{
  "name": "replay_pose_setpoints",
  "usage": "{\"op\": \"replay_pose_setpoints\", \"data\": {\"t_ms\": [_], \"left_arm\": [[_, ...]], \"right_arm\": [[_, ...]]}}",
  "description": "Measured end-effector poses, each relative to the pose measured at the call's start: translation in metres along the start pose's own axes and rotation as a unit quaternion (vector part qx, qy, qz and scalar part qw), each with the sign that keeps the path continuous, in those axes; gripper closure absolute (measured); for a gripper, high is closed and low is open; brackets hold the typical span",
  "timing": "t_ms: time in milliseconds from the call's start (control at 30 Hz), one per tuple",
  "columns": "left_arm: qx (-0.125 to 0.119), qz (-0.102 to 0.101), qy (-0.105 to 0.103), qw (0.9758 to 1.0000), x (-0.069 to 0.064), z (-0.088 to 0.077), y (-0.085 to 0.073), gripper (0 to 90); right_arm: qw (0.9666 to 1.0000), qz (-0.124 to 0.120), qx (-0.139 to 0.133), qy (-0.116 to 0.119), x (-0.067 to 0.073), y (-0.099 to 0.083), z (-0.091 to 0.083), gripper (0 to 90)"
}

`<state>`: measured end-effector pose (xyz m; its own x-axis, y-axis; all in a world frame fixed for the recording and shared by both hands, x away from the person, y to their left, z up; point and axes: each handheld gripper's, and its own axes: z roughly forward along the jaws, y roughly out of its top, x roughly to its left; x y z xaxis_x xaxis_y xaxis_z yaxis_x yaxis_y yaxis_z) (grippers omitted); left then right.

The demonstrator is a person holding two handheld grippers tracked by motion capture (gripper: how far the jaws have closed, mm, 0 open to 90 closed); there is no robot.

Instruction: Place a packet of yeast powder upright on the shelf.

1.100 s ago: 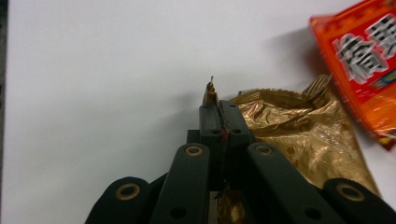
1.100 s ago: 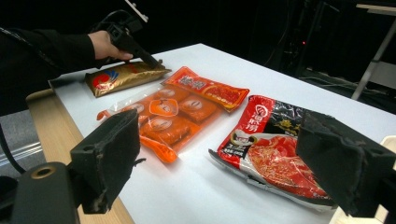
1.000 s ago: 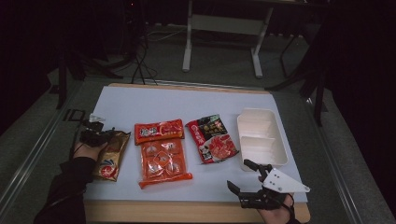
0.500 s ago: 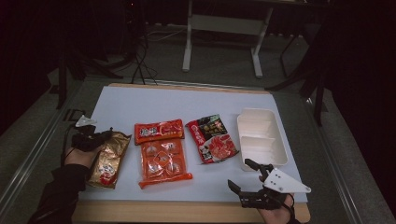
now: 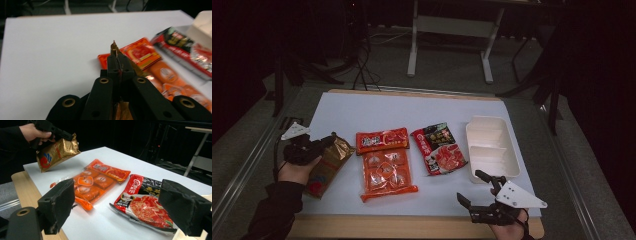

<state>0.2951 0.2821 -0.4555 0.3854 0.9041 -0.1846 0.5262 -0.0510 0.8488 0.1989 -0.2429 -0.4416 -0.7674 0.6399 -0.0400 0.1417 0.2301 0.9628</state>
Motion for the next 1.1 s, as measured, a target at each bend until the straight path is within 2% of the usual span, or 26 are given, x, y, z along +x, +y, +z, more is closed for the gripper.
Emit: {"op": "replay_pose_setpoints", "data": {"t_ms": [100, 200, 300, 467, 567, 633, 667, 733, 767, 800, 867, 900, 933, 967, 1033, 1100], "left_arm": [[-0.011, -0.001, -0.018, 0.9998, -0.009, -0.001, 0.004, 90.0], [-0.02, 0.005, -0.026, 0.9995, -0.018, 0.0, 0.008, 90.0], [-0.031, -0.002, -0.044, 0.9985, -0.025, 0.001, 0.012, 90.0], [-0.055, -0.017, -0.085, 0.9948, -0.04, 0.004, 0.018, 90.0], [-0.064, -0.023, -0.12, 0.9905, -0.054, 0.01, 0.022, 90.0], [-0.065, -0.011, -0.131, 0.9892, -0.064, 0.015, 0.023, 90.0], [-0.062, -0.006, -0.145, 0.9874, -0.068, 0.018, 0.024, 90.0], [-0.062, 0.001, -0.157, 0.9857, -0.076, 0.022, 0.024, 90.0], [-0.062, 0.007, -0.167, 0.984, -0.08, 0.024, 0.025, 90.0], [-0.064, 0.01, -0.172, 0.9829, -0.083, 0.025, 0.024, 90.0], [-0.07, 0.013, -0.196, 0.9781, -0.091, 0.028, 0.024, 90.0], [-0.072, 0.016, -0.204, 0.9763, -0.096, 0.03, 0.024, 90.0], [-0.074, 0.017, -0.206, 0.9756, -0.099, 0.03, 0.024, 90.0], [-0.074, 0.013, -0.223, 0.972, -0.103, 0.032, 0.025, 90.0], [-0.079, 0.012, -0.233, 0.9693, -0.111, 0.035, 0.025, 90.0], [-0.076, 0.007, -0.249, 0.9654, -0.118, 0.038, 0.026, 90.0]], "right_arm": [[1.0, -0.001, 0.001, -0.002, 0.0, 0.0, 0.0, 13.7], [1.0, 0.0, -0.001, -0.002, -0.001, 0.001, -0.001, 13.7], [1.0, 0.0, 0.003, -0.002, 0.0, 0.001, 0.0, 13.7], [1.0, 0.003, 0.005, 0.001, 0.0, 0.001, 0.0, 13.7], [1.0, 0.002, 0.005, 0.001, -0.001, 0.003, 0.001, 13.7], [1.0, 0.004, 0.006, 0.002, -0.001, 0.003, 0.001, 13.5], [0.9999, 0.004, 0.009, 0.004, -0.001, 0.003, 0.001, 12.9], [0.9999, 0.006, 0.012, 0.005, -0.001, 0.003, 0.001, 11.5], [0.9996, 0.014, 0.015, 0.018, -0.002, 0.002, 0.002, 10.5], [0.9996, 0.014, 0.015, 0.018, -0.002, 0.002, 0.002, 10.5], [0.9995, 0.017, 0.018, 0.018, -0.003, 0.003, 0.002, 10.5], [0.9995, 0.019, 0.016, 0.019, -0.003, 0.003, 0.001, 10.5], [0.9995, 0.023, 0.008, 0.022, -0.004, 0.005, -0.001, 10.5], [0.9995, 0.022, 0.004, 0.023, -0.004, 0.006, -0.001, 10.5], [0.9998, 0.01, -0.005, 0.013, -0.006, 0.01, -0.004, 10.6], [1.0, -0.003, -0.001, 0.006, -0.009, 0.012, -0.005, 10.6]]}}
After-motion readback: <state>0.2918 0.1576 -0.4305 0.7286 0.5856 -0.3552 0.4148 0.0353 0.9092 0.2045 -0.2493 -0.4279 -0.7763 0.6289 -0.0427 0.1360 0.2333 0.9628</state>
